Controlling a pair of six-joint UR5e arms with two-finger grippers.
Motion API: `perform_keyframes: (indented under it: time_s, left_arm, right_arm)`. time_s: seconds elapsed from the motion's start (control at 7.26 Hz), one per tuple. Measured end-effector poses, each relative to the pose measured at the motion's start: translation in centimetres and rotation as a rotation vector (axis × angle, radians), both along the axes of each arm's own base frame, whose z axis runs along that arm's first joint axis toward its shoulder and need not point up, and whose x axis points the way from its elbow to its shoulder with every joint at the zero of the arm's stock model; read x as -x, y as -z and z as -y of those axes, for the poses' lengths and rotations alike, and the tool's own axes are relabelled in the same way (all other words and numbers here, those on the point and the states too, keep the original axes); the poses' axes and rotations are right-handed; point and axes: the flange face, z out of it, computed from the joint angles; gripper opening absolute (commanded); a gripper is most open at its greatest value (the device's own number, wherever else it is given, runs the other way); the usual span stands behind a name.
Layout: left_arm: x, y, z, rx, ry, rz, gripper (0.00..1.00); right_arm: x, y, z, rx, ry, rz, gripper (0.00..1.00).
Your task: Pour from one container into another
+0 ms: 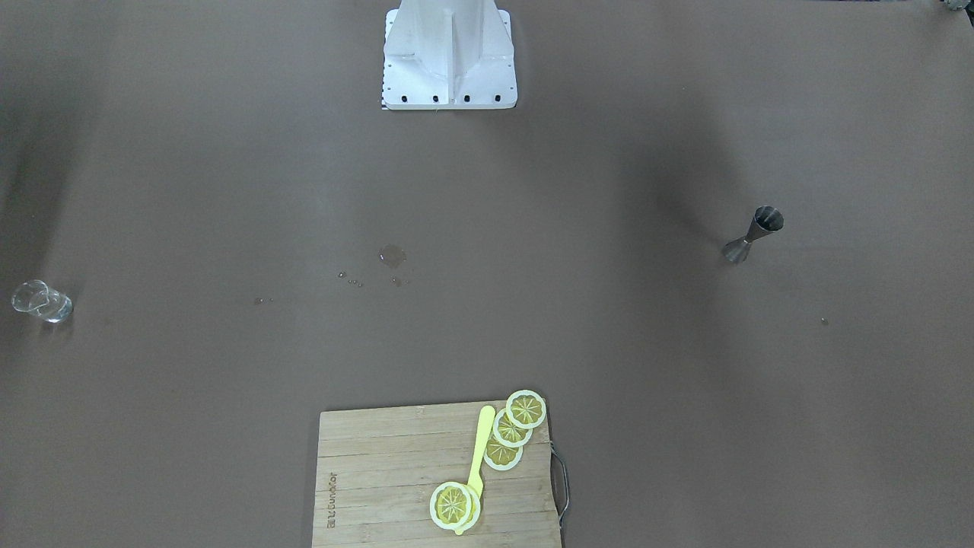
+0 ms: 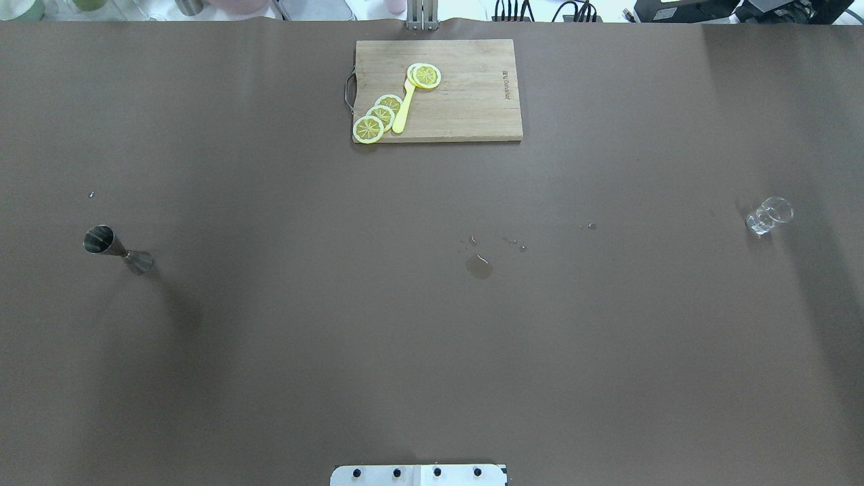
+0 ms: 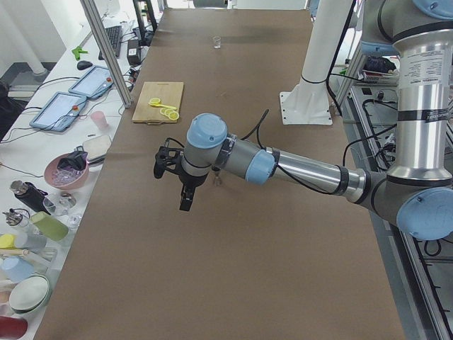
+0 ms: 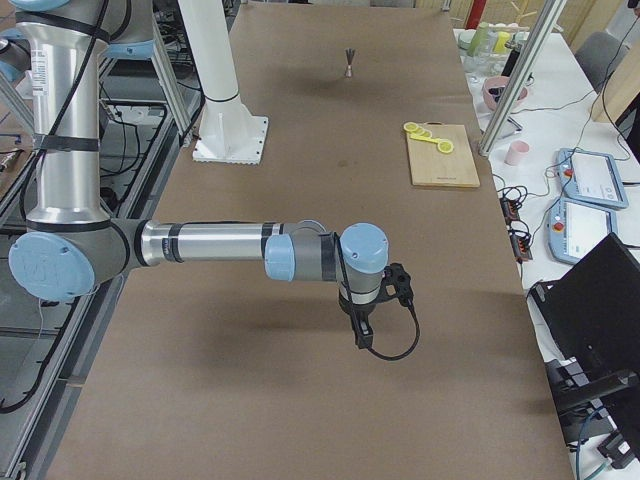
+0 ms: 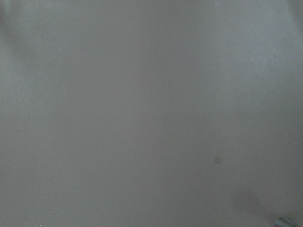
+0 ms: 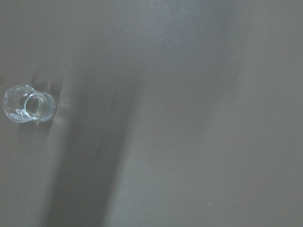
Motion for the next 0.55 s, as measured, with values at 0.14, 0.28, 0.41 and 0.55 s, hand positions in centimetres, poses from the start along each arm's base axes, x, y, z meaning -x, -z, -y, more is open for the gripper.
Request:
perform_keyframes:
  time_s: [0.14,0.28,0.41,0.55]
  left_arm:
    - [-0.4,1.5,-0.3,-0.008,0.013,-0.01,0.97]
    - [-1.0,2.9,-0.5,-0.01,0.025,-0.022,0.97]
    - [-1.6,4.3,-0.7,-0.007,0.042,-0.034,0.97]
    - [-2.7,5.7,-0.9,0.005,0.064,-0.037,0.97]
  right_arm:
    - [0.0,-1.6,-0.2,-0.054,0.001,0.001,1.0]
    - [0.0,-2.6,-0.8,-0.098,0.002,0.001,1.0]
    - [0.0,-3.2,-1.2,-0.127,0.003,-0.001,1.0]
    - [0.1,-3.7,-1.6,-0.143,0.003,-0.002,1.0]
